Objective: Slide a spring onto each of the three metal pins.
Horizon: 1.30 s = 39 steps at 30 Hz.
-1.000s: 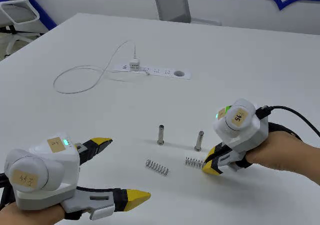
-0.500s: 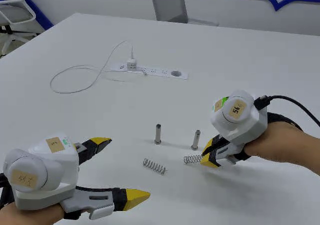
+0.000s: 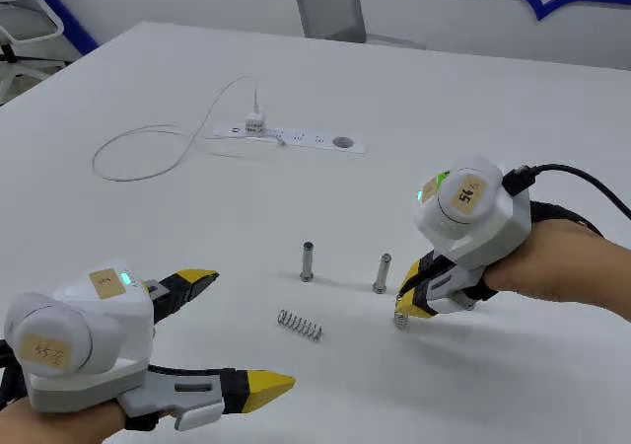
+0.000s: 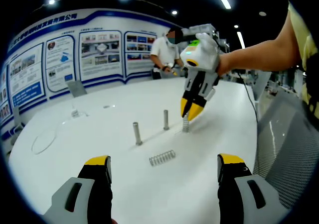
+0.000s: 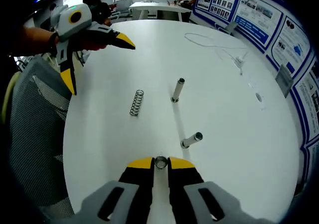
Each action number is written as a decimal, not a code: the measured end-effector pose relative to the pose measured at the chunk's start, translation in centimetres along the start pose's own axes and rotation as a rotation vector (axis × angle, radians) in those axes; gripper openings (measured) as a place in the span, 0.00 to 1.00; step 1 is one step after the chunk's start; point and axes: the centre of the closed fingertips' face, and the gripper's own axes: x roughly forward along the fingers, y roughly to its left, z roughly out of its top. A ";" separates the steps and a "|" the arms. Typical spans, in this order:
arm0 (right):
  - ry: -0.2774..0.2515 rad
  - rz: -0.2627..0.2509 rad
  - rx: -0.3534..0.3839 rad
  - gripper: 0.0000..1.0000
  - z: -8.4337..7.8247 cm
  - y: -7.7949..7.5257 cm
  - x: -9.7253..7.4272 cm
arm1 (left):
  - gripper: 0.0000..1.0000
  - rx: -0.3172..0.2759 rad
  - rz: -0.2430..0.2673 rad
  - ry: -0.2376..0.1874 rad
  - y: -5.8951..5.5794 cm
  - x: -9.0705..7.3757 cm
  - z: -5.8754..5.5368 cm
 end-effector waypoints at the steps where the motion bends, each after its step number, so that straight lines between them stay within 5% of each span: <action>1: 0.003 0.002 0.004 0.12 0.0 0.0 -0.1 | 0.89 0.000 0.000 0.000 0.0 0.0 0.0; 24: -0.093 -0.046 0.064 0.12 3.8 -2.6 -5.1 | 0.89 -0.002 0.003 -0.007 0.1 0.0 0.0; 39: -0.106 -0.077 0.069 0.12 5.3 -4.0 -4.5 | 0.89 -0.003 0.010 -0.002 0.4 -0.2 -0.1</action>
